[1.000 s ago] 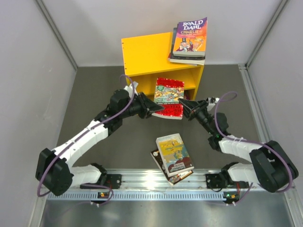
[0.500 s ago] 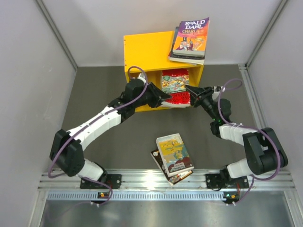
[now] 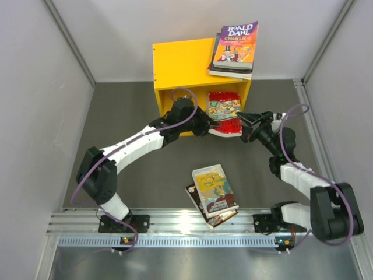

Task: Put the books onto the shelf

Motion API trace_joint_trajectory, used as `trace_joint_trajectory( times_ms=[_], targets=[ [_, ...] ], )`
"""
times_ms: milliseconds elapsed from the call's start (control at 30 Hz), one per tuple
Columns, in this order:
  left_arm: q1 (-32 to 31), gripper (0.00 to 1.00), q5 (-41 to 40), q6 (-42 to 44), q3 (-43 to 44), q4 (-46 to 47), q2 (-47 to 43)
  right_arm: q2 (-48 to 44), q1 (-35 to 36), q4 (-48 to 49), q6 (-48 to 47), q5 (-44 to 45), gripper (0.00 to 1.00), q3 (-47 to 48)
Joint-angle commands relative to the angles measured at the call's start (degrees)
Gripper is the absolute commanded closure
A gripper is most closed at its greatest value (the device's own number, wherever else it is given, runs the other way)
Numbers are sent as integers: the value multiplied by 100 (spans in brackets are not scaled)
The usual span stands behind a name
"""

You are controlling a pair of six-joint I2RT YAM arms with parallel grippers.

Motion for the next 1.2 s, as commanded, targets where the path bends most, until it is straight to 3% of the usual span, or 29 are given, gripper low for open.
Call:
trace_joint_trajectory(
  times_ms=[0, 33, 100, 333, 733, 900, 1167],
  targets=[
    [103, 100, -645, 15, 261, -251, 356, -1150, 83, -925, -942, -1145, 27, 229],
    [103, 100, -645, 15, 305, -259, 391, -1570, 101, -2140, -1285, -1146, 25, 334],
    [112, 100, -637, 15, 331, -259, 435, -1889, 145, -3071, -2130, -1067, 23, 580],
    [85, 100, -531, -91, 375, -154, 584, -2225, 311, -4119, -2527, -804, 28, 440],
    [-3, 100, -593, -275, 446, -110, 567, -1302, 646, -4024, -2756, -215, 33, 888],
    [-11, 100, -540, -495, 358, 4, 514, -1354, 663, -3376, -2546, 207, 34, 836],
    [-11, 100, -435, -917, 200, 355, 479, -1346, 698, -3286, -2457, 577, 39, 915]
  ],
)
